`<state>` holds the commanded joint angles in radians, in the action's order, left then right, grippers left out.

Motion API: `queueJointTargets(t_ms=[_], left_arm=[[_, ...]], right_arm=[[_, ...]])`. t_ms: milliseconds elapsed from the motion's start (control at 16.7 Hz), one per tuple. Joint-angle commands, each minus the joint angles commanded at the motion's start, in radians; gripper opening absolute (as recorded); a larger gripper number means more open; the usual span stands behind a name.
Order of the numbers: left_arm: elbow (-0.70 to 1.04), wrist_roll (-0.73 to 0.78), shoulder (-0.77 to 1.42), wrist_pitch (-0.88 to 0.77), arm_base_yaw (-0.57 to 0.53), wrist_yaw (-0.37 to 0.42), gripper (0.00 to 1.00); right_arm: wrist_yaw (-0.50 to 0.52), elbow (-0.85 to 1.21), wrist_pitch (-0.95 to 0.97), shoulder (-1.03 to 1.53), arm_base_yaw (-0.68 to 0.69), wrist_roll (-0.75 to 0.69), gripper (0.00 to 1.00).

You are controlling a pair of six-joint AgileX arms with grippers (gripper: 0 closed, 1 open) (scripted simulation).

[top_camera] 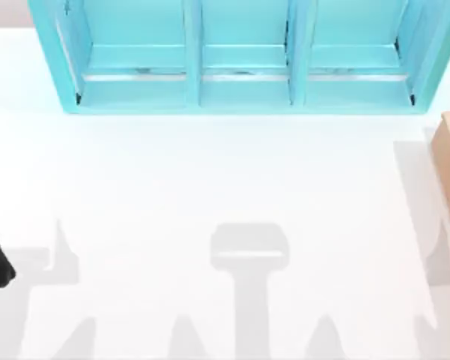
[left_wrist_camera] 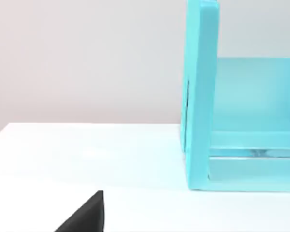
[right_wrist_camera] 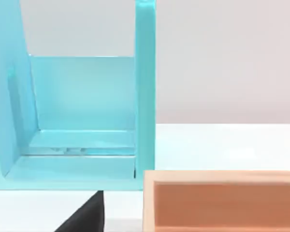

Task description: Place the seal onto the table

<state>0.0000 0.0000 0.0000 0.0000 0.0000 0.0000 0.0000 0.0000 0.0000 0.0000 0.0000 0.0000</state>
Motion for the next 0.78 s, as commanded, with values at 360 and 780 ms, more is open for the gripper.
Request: queueJointTargets(t_ms=[360, 780], left_arm=[[0.0, 0.0, 0.0, 0.0, 0.0, 0.0, 1.0], [0.0, 0.0, 0.0, 0.0, 0.0, 0.0, 1.0]], right_arm=[[0.01, 0.091, -0.1, 0.107, -0.04, -0.034, 1.0], [0.001, 0.544, -0.565, 0.689, -0.17, -0.145, 1.0]])
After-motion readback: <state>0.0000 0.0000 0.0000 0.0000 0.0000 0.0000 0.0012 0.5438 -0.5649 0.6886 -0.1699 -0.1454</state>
